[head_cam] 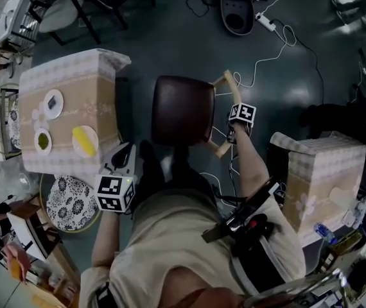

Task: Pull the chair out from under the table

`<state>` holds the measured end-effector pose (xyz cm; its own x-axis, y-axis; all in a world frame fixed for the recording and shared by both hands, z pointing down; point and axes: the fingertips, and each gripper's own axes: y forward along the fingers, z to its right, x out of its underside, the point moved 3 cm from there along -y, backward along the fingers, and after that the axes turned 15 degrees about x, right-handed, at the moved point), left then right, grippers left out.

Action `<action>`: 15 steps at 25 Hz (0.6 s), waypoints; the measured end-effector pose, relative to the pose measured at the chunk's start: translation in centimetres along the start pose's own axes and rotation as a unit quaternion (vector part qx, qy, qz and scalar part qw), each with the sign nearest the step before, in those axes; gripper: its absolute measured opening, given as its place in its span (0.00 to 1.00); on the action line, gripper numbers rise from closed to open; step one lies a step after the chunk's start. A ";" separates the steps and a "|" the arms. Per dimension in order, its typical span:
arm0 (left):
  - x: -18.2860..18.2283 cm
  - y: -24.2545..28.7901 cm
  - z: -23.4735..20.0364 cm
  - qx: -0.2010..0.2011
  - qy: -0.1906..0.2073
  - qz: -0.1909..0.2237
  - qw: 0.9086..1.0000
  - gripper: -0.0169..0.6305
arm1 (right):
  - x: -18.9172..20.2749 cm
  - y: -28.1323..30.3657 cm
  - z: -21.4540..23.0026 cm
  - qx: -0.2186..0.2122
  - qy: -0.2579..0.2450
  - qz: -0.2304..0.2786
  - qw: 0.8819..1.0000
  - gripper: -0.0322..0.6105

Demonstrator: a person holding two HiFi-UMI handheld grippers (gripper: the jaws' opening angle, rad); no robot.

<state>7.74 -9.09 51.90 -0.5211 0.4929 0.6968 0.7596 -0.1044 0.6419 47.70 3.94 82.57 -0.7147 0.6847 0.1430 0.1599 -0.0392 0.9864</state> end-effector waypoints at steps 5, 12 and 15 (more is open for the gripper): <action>-0.2 0.9 1.2 0.002 0.008 0.003 1.000 0.04 | -1.7 -1.3 0.4 0.001 -0.017 0.028 0.999 0.30; -0.9 1.6 3.4 0.017 0.028 0.017 0.999 0.04 | -3.2 -6.4 1.7 0.021 -0.063 0.108 0.992 0.31; -1.4 1.1 3.7 0.010 0.034 0.027 0.999 0.04 | -3.3 -8.4 1.8 0.028 -0.085 0.142 0.986 0.16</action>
<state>10.73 -6.70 50.47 -0.5033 0.4266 0.7515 0.7952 -0.1117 0.5960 49.91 3.34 73.71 -0.5124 0.7641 0.3918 0.3769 -0.2098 0.9022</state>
